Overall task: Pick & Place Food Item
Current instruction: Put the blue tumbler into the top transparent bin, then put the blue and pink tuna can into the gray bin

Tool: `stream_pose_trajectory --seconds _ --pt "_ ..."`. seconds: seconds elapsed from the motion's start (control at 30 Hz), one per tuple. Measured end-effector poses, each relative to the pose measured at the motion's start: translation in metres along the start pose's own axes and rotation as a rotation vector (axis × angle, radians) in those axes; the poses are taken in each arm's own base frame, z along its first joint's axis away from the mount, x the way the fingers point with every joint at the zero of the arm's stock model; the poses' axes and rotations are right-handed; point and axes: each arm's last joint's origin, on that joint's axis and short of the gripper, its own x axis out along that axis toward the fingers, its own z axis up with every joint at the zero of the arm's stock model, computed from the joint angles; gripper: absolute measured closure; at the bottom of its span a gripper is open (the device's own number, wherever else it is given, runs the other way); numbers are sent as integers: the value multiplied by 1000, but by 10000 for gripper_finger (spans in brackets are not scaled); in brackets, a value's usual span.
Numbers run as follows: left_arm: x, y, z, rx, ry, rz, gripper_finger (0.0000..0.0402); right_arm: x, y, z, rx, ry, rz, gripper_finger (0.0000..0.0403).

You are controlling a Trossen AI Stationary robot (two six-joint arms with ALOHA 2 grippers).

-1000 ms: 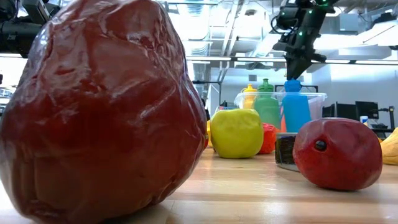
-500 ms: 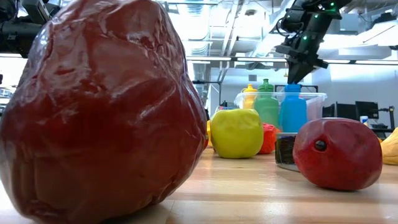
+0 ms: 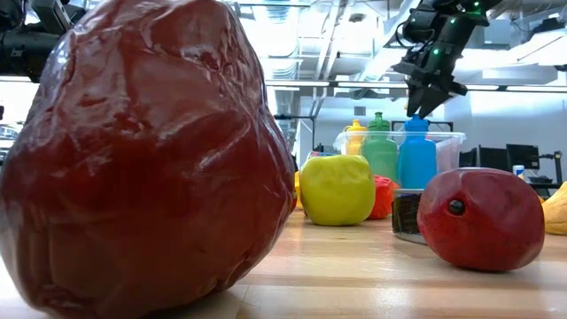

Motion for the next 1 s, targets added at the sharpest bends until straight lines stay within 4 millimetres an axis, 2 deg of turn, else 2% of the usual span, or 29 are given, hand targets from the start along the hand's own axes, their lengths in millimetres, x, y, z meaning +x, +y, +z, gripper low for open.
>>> stream_pose_trajectory --seconds 0.13,0.27,0.37,0.63,0.83,1.0 --pt "0 0 0 0 0 0 401 -5 -1 -1 2 -17 -1 189" --pt "0 0 0 0 0 0 402 -21 -1 4 6 -72 7 174" --pt "0 0 0 0 0 0 401 -45 0 12 8 -160 32 178" --pt "0 0 0 0 0 0 401 -129 14 22 -73 -429 250 196" --pt "0 0 0 0 0 0 401 -175 30 8 -231 -576 493 206" --pt "0 0 0 0 0 0 402 -187 45 -14 -335 -549 652 215"
